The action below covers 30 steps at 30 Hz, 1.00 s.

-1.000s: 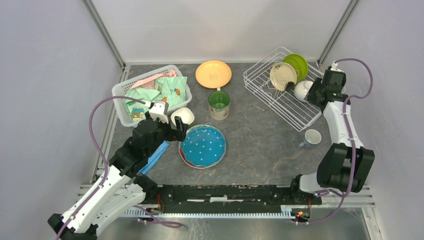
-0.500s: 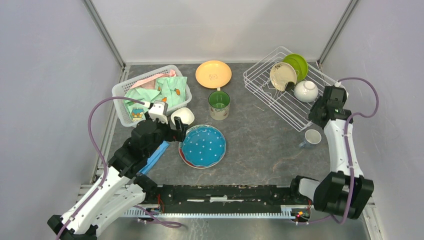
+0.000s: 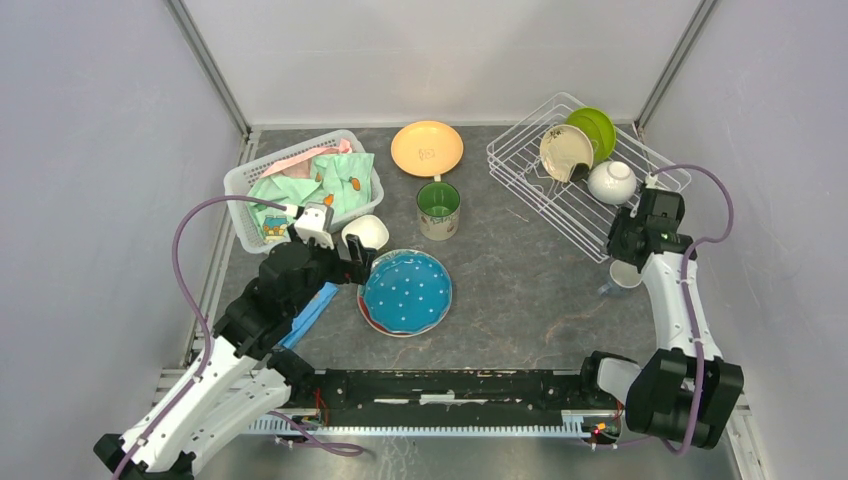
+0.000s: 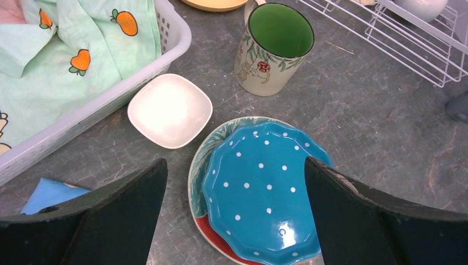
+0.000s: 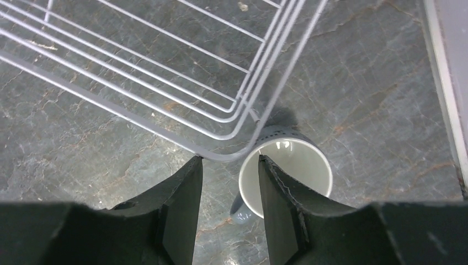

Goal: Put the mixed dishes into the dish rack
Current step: Move the bowl to the dish rack, then pick up the cup at the center of the board.

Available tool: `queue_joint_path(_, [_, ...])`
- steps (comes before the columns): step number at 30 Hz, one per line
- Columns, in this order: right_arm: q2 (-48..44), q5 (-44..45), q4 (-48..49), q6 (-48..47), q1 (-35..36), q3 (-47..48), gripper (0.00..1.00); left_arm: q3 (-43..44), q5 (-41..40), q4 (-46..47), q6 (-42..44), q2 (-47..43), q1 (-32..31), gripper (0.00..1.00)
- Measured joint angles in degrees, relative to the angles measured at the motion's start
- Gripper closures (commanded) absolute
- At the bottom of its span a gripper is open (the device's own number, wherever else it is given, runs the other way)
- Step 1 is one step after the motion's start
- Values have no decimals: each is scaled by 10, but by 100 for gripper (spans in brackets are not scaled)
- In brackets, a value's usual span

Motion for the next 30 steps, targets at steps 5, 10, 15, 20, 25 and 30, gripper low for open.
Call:
queue_joint_path(5, [4, -22, 28, -17, 0, -35, 54, 0, 5, 0, 0, -3, 0, 0])
queue_joint_path(10, [11, -7, 23, -23, 0, -44, 55, 0, 5, 0, 0, -8, 0, 0])
queue_joint_path(15, [5, 6, 34, -26, 0, -55, 64, 0, 5, 0, 0, -7, 0, 0])
queue_joint_path(20, [14, -5, 38, -32, 0, -74, 80, 0, 5, 0, 0, -7, 0, 0])
queue_joint_path(25, [23, -14, 37, -40, 0, -74, 94, 0, 5, 0, 0, -7, 0, 0])
queue_joint_path(30, [11, -35, 27, -47, 2, -74, 100, 0, 5, 0, 0, -6, 0, 0])
